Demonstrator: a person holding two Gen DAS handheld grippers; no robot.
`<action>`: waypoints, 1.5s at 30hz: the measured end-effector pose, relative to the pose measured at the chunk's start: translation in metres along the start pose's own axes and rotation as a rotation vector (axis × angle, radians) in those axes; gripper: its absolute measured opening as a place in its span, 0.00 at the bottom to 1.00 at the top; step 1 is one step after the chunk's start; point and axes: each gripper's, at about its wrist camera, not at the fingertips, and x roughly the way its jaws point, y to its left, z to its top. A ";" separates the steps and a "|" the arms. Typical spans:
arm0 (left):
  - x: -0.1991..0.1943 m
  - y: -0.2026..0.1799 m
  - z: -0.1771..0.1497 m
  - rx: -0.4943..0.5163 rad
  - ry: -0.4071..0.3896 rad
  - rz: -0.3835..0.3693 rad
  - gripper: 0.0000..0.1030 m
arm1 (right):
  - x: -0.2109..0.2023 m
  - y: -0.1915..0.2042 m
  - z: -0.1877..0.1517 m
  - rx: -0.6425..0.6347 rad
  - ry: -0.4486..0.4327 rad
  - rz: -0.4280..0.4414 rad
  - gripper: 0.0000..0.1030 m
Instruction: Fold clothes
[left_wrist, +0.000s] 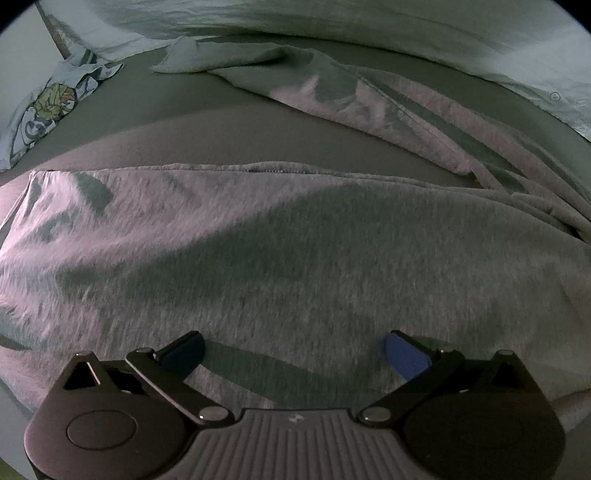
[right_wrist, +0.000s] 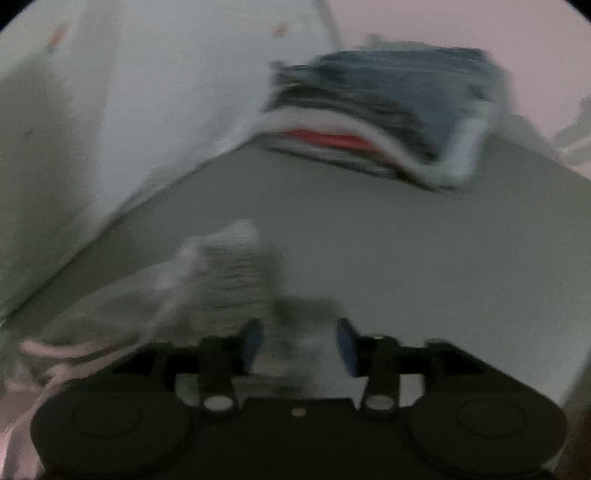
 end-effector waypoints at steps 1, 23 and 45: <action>0.000 0.000 -0.001 0.000 -0.003 0.000 1.00 | 0.006 0.006 -0.001 -0.035 0.010 0.006 0.66; 0.000 0.004 0.000 0.041 0.009 -0.025 1.00 | -0.038 -0.046 0.015 0.037 0.091 -0.244 0.06; -0.009 0.046 0.006 0.164 0.118 -0.103 1.00 | 0.007 0.088 0.037 -0.117 0.084 -0.209 0.69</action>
